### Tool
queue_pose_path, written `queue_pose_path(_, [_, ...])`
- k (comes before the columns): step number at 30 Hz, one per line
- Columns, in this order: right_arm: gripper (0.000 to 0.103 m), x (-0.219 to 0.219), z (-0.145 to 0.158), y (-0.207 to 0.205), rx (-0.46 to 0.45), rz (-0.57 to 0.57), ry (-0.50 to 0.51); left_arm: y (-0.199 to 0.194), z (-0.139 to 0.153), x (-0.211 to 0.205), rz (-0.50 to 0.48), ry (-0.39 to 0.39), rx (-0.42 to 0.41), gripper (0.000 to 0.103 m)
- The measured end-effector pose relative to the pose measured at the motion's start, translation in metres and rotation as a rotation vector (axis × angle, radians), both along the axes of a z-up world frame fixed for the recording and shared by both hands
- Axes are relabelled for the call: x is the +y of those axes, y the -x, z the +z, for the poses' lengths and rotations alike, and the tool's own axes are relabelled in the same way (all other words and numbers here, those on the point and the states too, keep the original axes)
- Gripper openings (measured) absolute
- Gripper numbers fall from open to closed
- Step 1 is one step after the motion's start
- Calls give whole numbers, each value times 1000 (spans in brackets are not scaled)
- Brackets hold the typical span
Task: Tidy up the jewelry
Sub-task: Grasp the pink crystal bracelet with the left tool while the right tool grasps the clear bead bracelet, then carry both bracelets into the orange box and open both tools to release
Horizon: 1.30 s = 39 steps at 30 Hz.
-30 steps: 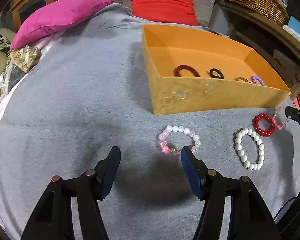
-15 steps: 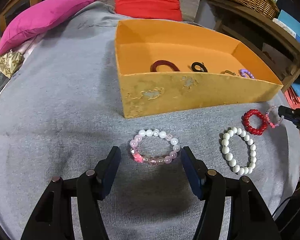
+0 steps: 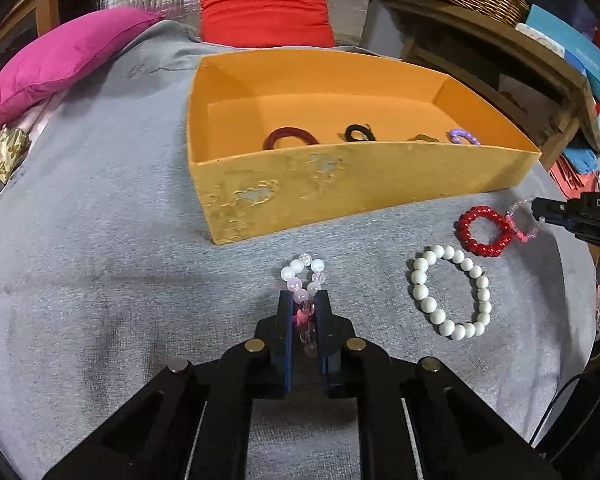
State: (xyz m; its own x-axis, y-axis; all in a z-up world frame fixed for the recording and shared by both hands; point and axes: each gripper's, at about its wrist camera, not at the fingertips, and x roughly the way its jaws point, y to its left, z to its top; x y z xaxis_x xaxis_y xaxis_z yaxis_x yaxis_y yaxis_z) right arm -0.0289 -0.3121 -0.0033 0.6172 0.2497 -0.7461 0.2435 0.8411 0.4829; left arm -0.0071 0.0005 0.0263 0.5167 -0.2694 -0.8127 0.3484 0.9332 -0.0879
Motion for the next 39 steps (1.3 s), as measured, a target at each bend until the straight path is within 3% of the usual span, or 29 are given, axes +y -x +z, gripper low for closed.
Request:
queue_pose_path(29, [9, 3, 33, 19, -173, 32, -46, 25, 38, -8, -77, 99, -114, 10])
queue_pose_path(39, [9, 10, 43, 25, -223, 60, -50, 39, 66, -1, -71, 156, -183, 10])
